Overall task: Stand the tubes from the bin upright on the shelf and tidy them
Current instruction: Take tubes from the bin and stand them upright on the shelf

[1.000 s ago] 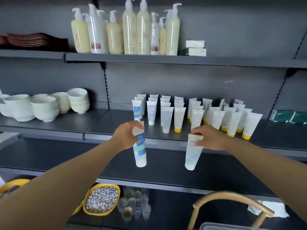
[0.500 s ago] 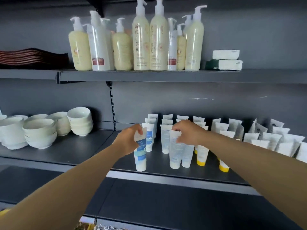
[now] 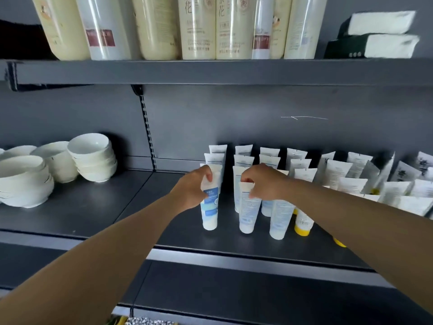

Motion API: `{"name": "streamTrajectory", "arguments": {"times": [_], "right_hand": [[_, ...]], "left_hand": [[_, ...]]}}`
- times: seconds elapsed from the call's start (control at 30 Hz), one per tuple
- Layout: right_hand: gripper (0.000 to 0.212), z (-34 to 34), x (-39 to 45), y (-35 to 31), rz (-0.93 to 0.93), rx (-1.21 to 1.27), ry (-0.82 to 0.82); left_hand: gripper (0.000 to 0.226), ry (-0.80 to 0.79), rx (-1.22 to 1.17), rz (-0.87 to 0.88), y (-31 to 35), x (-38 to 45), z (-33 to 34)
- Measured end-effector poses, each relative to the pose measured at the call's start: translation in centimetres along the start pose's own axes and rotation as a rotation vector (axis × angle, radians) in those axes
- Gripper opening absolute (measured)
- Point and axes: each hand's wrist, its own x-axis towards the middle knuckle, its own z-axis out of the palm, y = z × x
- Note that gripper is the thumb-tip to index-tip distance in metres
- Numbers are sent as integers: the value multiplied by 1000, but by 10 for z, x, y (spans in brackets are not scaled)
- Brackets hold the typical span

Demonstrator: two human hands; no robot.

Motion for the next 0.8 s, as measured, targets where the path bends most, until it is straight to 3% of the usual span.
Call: {"name": "streamTrajectory", "arguments": {"times": [0.2, 0.8], "right_hand": [[12, 4, 3, -3, 17, 55, -3], [13, 0, 5, -11, 45, 61, -38]], "left_hand": [[35, -83, 80, 32, -4, 7, 1], [36, -69, 66, 66, -15, 7, -4]]}}
